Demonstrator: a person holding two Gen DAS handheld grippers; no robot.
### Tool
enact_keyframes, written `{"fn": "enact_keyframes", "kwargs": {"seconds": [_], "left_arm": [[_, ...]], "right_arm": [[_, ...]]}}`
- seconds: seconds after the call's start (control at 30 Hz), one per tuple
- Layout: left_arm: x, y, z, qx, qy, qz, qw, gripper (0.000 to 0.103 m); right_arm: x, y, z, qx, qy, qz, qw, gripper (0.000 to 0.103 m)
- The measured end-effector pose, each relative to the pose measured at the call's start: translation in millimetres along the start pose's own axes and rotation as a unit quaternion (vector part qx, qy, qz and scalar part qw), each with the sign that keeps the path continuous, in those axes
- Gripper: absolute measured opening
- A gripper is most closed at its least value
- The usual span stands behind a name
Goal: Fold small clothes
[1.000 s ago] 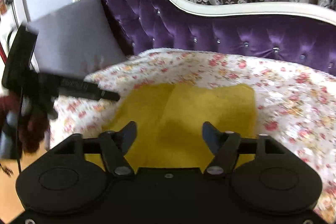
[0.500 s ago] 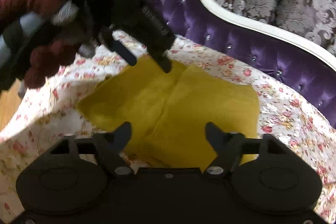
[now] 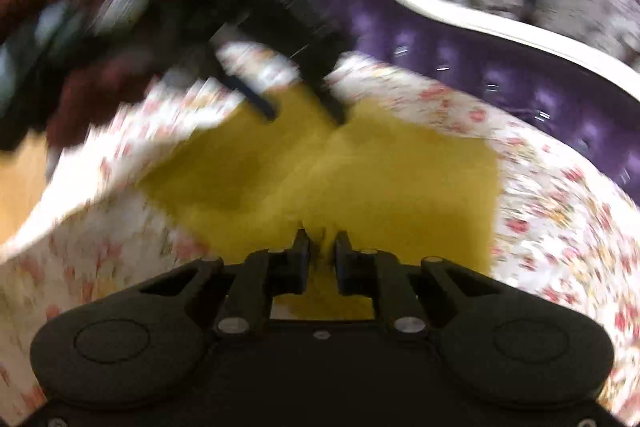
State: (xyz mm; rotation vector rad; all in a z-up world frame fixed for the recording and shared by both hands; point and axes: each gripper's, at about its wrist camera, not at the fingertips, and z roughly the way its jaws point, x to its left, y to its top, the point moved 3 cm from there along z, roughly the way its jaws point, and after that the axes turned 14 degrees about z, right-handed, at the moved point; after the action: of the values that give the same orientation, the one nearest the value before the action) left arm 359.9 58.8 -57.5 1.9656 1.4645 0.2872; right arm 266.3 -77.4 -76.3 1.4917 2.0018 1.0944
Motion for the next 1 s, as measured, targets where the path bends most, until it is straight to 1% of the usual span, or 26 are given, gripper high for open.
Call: {"fn": "enact_keyframes", "kwargs": {"seconds": [0.07,0.13,0.17,0.2,0.23,0.3,0.4,0.5,0.6,0.63,0.7,0.73,0.77,0.8,0.9,1.0], "left_arm": [[-2,2,6,0.006,-0.012,-0.001,0.9999,0.063],[-3,3,14,0.015,-0.037,-0.011,0.9991,0.064],[-5,4,19,0.02,-0.051,-0.018,0.9983,0.068],[-6,4,24,0.025,-0.062,-0.026,0.9974,0.074],[-7,5,30,0.029,-0.067,-0.033,0.9968,0.076],[-11,5,39,0.035,-0.07,-0.037,0.9962,0.077],[-16,11,53,0.035,-0.08,-0.047,0.995,0.077],[-21,21,63,0.023,-0.082,-0.051,0.9951,0.077],[-22,32,73,0.013,-0.079,-0.048,0.9956,0.074],[-22,35,76,0.008,-0.076,-0.049,0.9959,0.069],[-22,39,80,0.008,-0.059,-0.05,0.9969,0.042],[-22,41,81,0.01,-0.048,-0.049,0.9976,0.035],[-22,42,82,0.008,-0.039,-0.046,0.9982,0.011],[-23,43,81,0.002,-0.036,-0.039,0.9986,0.012],[-28,52,70,-0.004,-0.045,-0.003,0.999,0.011],[-33,64,47,-0.018,-0.048,0.044,0.9977,0.011]], "right_arm": [[-16,8,-9,-0.02,-0.001,0.041,0.999,0.019],[-32,13,-15,-0.03,0.001,0.076,0.997,0.019],[-38,15,-17,-0.033,0.0,0.088,0.996,0.019],[-43,16,-17,-0.034,0.0,0.097,0.995,0.019],[-47,16,-18,-0.035,0.001,0.106,0.994,0.019],[-54,16,-19,-0.035,0.008,0.123,0.992,0.019],[-56,14,-20,-0.033,0.014,0.127,0.991,0.019],[-55,10,-21,-0.03,0.02,0.13,0.991,0.019],[-55,7,-23,-0.03,0.023,0.134,0.99,0.019],[-55,6,-24,-0.03,0.023,0.136,0.99,0.019],[-54,5,-26,-0.031,0.023,0.137,0.99,0.019],[-54,5,-27,-0.032,0.023,0.138,0.99,0.019],[-54,6,-25,-0.032,0.023,0.139,0.99,0.019],[-53,7,-26,-0.033,0.022,0.139,0.989,0.018],[-46,10,-32,-0.042,0.022,0.131,0.99,0.018],[-34,18,-40,-0.058,0.035,0.128,0.989,0.017]]}}
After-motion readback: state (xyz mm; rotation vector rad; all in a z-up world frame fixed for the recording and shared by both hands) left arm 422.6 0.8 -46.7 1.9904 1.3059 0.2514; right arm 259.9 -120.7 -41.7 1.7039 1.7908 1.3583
